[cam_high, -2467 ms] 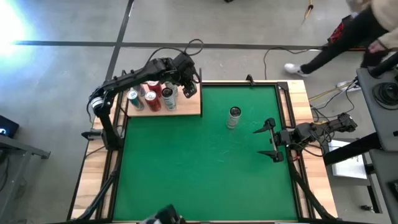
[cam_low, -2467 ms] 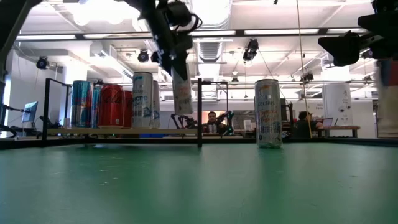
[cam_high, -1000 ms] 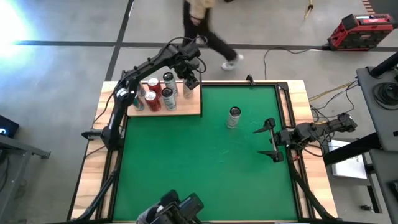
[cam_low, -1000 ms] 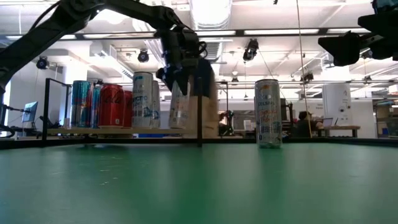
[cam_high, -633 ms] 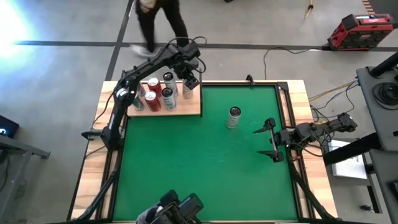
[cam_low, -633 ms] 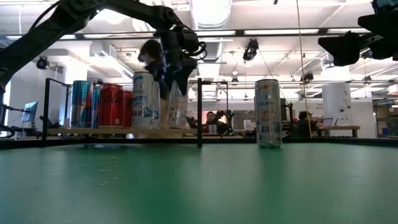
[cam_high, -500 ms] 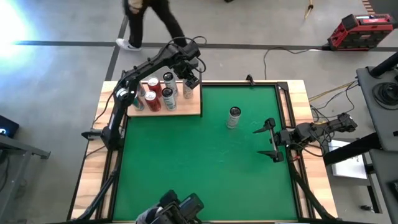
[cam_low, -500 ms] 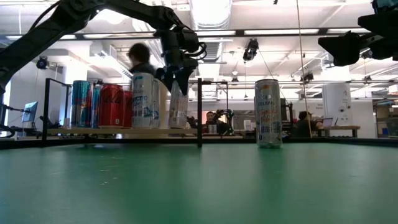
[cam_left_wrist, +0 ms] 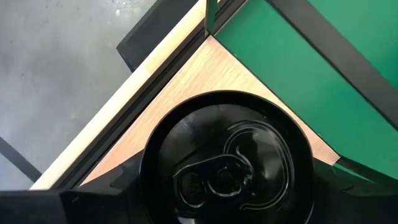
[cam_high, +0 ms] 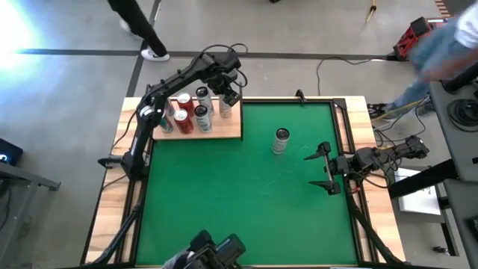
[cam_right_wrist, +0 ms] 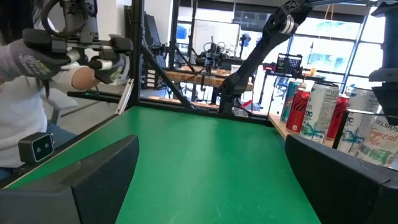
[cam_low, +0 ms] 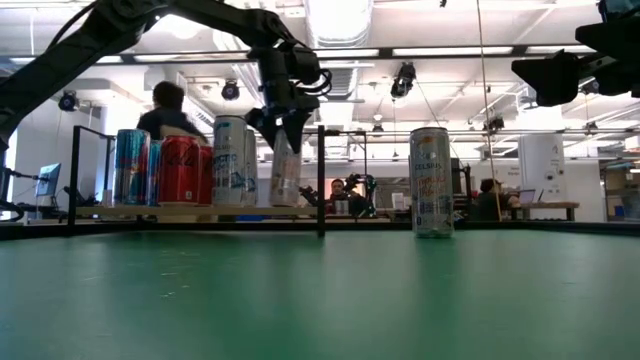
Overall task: Place canned beverage on shelf
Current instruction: Put the bottom white yellow soda can on the shelf
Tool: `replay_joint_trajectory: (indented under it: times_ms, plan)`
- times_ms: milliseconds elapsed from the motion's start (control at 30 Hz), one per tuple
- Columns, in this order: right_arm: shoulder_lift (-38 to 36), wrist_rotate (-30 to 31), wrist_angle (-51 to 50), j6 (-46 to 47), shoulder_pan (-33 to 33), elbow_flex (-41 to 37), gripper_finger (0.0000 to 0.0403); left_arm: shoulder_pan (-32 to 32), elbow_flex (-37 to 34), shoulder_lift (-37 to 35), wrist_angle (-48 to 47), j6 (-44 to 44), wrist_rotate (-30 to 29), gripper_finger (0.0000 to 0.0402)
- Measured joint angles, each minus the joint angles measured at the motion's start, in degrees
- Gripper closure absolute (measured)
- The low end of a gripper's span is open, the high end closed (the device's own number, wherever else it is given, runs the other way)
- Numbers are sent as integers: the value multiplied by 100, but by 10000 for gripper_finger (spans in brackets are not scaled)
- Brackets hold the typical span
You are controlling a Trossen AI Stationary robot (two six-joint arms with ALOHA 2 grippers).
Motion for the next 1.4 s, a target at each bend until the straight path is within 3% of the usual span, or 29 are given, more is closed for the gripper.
replay_joint_trajectory:
  times_ms: [1400]
  plan:
    - [0,-1,0,0,0,0,7,-376,-328,-578,-410,-730,-268,147]
